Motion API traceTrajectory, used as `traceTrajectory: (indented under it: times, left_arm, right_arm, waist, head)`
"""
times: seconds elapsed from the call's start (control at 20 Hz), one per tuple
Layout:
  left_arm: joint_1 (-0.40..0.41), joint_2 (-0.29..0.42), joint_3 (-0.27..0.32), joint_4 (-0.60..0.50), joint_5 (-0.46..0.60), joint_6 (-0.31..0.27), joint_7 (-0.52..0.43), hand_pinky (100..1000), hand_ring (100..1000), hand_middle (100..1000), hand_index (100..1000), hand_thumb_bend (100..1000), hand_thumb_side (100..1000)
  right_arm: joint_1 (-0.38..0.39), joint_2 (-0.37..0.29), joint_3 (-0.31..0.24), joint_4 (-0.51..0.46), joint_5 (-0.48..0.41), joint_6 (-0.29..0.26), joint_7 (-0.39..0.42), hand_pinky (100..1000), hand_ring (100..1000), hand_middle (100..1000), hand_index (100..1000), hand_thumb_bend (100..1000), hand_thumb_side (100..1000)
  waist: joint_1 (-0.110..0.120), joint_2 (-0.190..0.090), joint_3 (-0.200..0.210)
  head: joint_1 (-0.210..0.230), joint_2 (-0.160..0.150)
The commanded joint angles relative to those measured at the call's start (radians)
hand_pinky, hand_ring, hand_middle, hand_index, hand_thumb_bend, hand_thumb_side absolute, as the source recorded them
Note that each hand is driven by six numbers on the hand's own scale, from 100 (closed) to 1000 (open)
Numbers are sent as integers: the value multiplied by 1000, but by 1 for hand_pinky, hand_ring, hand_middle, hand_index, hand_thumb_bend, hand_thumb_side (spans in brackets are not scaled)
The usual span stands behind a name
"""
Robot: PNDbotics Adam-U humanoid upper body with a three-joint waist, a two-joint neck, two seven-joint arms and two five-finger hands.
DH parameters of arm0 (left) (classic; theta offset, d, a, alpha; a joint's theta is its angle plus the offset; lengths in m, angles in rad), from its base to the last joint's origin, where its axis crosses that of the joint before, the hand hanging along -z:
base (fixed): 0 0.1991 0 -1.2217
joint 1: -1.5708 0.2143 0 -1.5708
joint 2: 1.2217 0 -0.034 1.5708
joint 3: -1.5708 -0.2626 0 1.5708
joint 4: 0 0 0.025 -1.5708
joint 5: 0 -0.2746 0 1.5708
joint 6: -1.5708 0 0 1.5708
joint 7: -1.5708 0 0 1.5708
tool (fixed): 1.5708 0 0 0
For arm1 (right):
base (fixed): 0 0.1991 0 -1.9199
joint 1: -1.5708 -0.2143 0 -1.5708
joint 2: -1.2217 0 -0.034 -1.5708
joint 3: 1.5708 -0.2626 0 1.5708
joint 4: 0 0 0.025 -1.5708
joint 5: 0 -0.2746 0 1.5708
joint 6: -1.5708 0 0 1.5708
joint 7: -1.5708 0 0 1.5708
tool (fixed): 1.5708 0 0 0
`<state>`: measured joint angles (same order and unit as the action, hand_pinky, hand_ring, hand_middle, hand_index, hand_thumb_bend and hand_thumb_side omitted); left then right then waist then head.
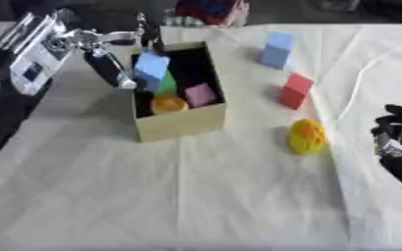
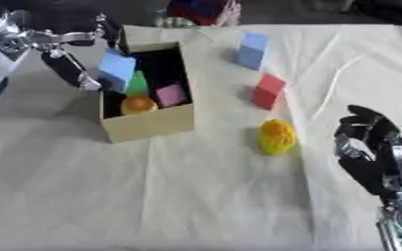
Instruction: Pick up objects on the table and place them in the box.
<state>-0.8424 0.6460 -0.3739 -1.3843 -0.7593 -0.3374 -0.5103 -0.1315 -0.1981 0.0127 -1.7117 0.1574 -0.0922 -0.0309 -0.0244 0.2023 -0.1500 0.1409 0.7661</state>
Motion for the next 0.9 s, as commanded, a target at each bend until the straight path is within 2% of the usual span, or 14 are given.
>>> traceTrajectory:
  times: [0.05, 0.1, 0.2, 0.3, 0.35, 0.5, 0.75, 0.9]
  left_arm:
    - [-5, -4, 13, -1, -31, 12, 67, 803, 759, 794, 875, 630, 532]
    - [0, -6, 19, -7, -30, 17, 85, 815, 774, 814, 887, 666, 589]
    - [15, -4, 36, -30, -17, 27, 112, 820, 777, 820, 890, 672, 609]
    - [39, 1, 60, -64, 13, 42, 136, 818, 764, 802, 883, 620, 575]
    - [59, 3, 78, -89, 41, 51, 151, 820, 755, 788, 878, 552, 532]
    - [139, -1, 161, -184, 156, 85, 201, 824, 736, 757, 864, 447, 482]
    - [292, -24, 300, -347, 401, 178, 310, 824, 711, 721, 849, 357, 456]
    - [382, -57, 363, -412, 467, 222, 339, 824, 701, 709, 846, 333, 471]
  right_arm:
    - [-5, -17, -4, -10, 8, -2, 1, 749, 626, 628, 801, 100, 219]
    - [-5, -17, -5, -10, 8, -2, 1, 749, 626, 628, 801, 100, 218]
    - [-5, -17, -6, -10, 8, -2, 0, 749, 626, 628, 801, 100, 219]
    - [-7, -19, -7, -10, 10, -2, 0, 749, 626, 628, 802, 100, 218]
    - [-10, -23, -8, -11, 12, -2, -1, 750, 626, 629, 802, 100, 216]
    - [-32, -48, -12, -9, 25, 2, -1, 751, 627, 630, 805, 100, 209]
    - [-114, -141, 5, 14, 60, 8, 27, 760, 638, 644, 821, 100, 193]
    - [-174, -222, 43, 52, 88, 2, 86, 772, 659, 672, 849, 100, 200]
  waist:
    - [8, -34, 1]
    - [7, -34, 1]
    - [8, -35, 3]
    - [9, -35, 5]
    - [9, -36, 7]
    - [8, -41, 15]
    - [8, -49, 40]
    - [7, -55, 58]
  head:
    - [-1, 4]
    - [-1, 4]
    - [-2, 4]
    - [-3, 4]
    - [-5, 4]
    - [-15, 4]
    - [-41, 4]
    - [-65, 4]
